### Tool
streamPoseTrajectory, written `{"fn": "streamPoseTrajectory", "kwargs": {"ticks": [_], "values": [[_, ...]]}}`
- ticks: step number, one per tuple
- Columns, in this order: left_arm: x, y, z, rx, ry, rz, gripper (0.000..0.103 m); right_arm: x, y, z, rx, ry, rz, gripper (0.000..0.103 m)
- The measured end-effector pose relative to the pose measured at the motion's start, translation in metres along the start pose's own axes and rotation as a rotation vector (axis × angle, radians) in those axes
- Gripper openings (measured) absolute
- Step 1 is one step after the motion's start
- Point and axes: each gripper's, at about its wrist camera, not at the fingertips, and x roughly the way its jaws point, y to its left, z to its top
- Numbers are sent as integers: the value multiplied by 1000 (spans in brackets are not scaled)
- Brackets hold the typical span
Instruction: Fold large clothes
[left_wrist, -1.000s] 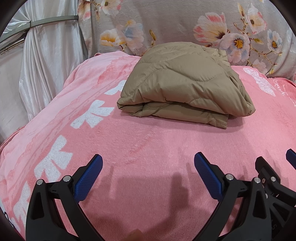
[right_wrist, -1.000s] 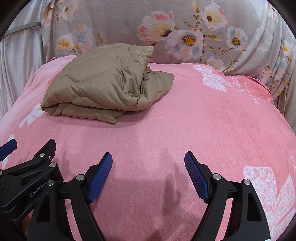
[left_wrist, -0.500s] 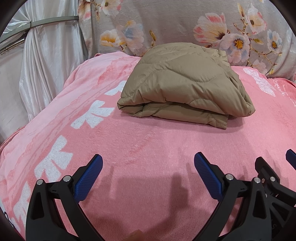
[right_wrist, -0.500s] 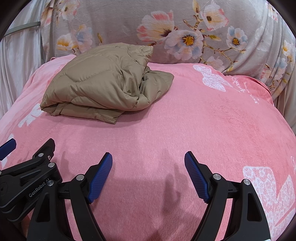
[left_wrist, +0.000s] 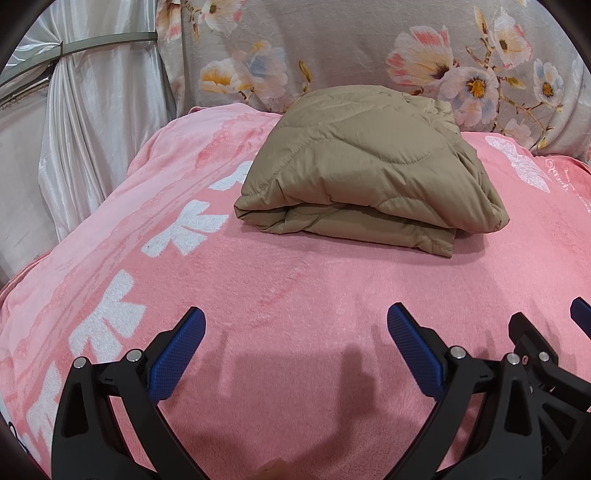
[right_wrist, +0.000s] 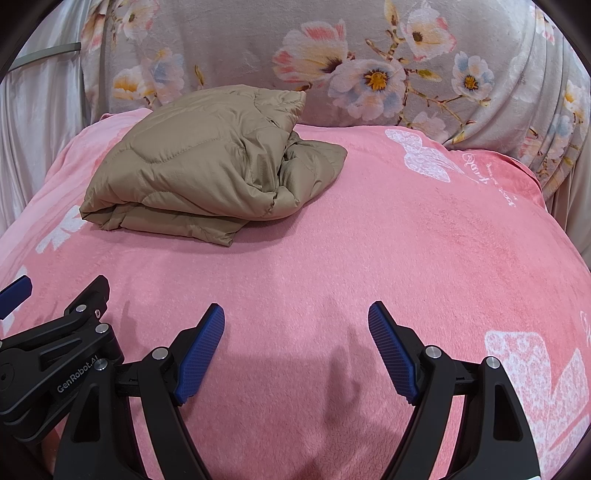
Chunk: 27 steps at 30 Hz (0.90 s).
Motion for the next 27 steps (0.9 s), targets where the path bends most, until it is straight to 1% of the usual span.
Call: {"fn": "streamPoseTrajectory", "kwargs": {"ticks": [27], "values": [[-2,-1,2,2,-4,2,93,0,0,0,-3,1,-1,78]]}}
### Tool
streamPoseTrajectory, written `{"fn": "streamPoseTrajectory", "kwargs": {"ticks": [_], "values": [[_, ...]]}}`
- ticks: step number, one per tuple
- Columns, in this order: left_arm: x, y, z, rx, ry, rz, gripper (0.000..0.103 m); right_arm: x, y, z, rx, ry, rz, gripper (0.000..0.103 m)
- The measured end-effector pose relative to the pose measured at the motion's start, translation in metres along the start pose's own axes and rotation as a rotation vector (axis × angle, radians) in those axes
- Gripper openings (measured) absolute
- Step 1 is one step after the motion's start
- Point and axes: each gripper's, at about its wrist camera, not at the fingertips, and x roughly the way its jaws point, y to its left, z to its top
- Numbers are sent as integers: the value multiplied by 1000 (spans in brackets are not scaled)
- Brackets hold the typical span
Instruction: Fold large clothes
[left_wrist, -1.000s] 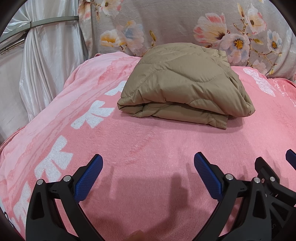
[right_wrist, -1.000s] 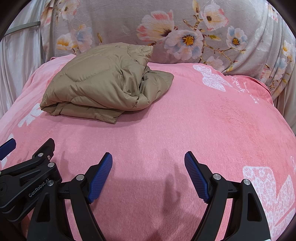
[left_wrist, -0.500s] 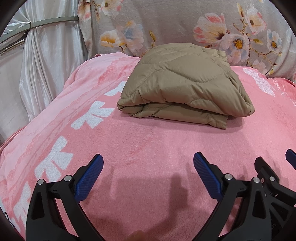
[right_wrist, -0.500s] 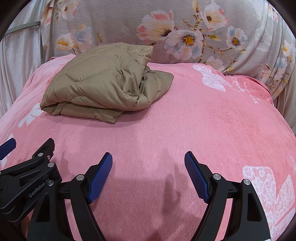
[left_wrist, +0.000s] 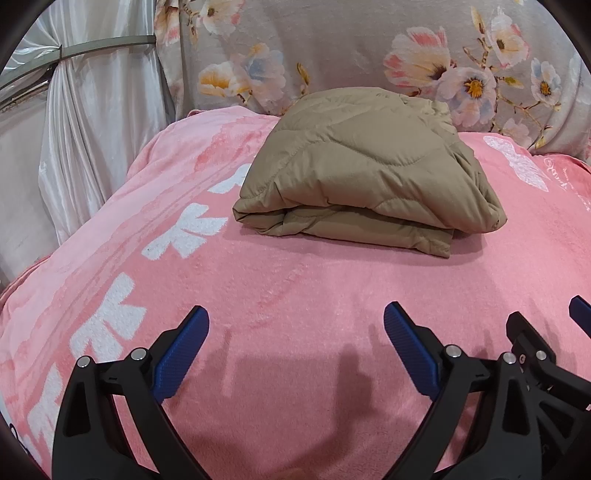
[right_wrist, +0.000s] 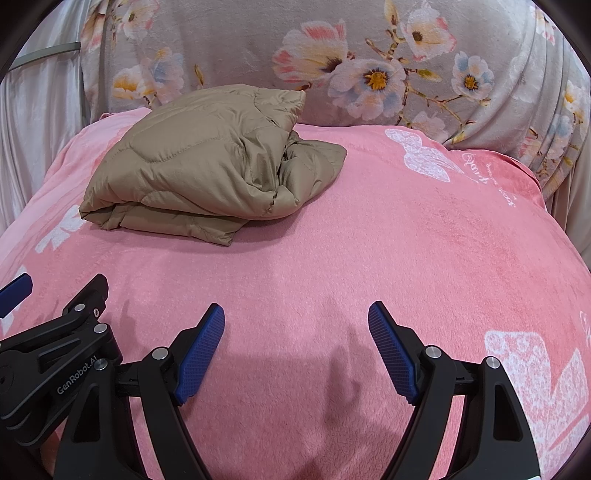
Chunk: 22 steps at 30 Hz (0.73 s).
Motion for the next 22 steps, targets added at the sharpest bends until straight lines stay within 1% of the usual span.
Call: {"fn": "streamPoseTrajectory", "kwargs": {"ticks": [14,22], "values": [[-2,-1,0,0,-4,0,93,1,-1,0,-1,1,2,78],[-4,-4,2,13,-18,1,86,1,-2,-1,-5,0,-4,78]]}}
